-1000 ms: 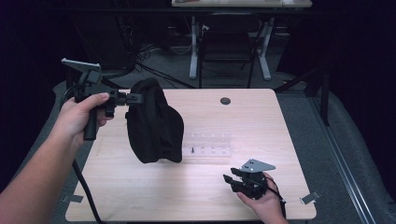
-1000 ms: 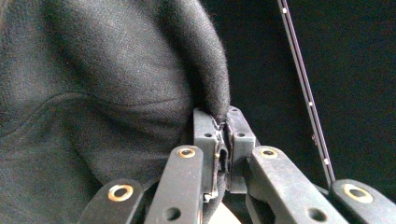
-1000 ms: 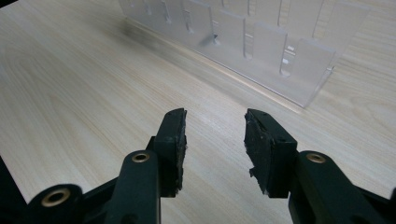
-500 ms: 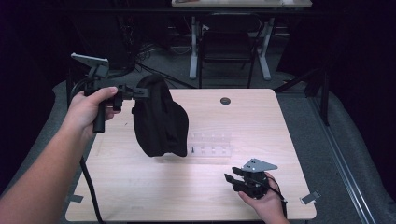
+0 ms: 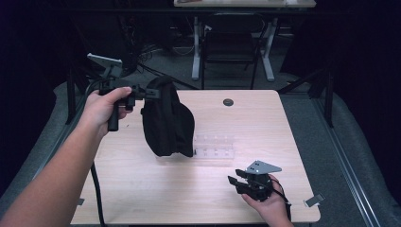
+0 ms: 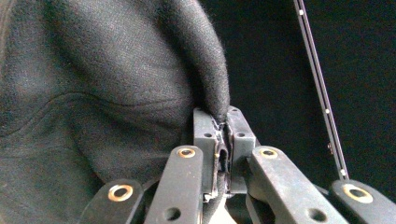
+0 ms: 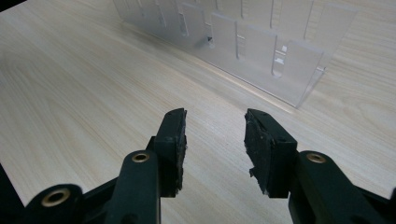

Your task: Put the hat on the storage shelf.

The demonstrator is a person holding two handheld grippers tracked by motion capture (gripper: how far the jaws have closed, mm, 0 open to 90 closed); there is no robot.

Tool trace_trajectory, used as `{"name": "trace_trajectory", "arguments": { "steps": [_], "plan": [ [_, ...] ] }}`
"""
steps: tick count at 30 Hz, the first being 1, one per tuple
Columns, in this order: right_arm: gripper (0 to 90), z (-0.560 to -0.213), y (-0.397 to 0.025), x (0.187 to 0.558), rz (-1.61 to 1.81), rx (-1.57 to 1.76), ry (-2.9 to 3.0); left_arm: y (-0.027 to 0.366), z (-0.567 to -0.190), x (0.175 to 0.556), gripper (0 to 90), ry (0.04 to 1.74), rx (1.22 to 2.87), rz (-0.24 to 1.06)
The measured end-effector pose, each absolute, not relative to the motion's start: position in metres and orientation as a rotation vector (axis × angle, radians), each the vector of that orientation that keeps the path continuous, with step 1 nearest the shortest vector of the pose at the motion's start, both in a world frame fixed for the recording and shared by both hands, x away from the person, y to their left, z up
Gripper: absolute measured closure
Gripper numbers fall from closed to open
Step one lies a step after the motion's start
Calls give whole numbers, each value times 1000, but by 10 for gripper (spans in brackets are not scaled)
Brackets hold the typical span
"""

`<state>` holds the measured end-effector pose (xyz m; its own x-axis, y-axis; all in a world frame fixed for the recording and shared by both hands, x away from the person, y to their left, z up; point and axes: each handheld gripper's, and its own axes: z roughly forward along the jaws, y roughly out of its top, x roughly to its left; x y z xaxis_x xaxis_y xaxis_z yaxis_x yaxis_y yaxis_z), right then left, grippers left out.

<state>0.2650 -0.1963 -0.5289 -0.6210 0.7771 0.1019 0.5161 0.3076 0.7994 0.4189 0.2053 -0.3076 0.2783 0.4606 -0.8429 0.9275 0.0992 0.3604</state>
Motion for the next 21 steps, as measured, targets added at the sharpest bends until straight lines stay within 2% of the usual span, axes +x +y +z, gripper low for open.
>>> {"name": "trace_trajectory", "arguments": {
  "steps": [21],
  "plan": [
    [580, -522, -189, 268, 1226, 1141, 2291, 183, -314, 425, 858, 1355, 1564, -552]
  ]
}}
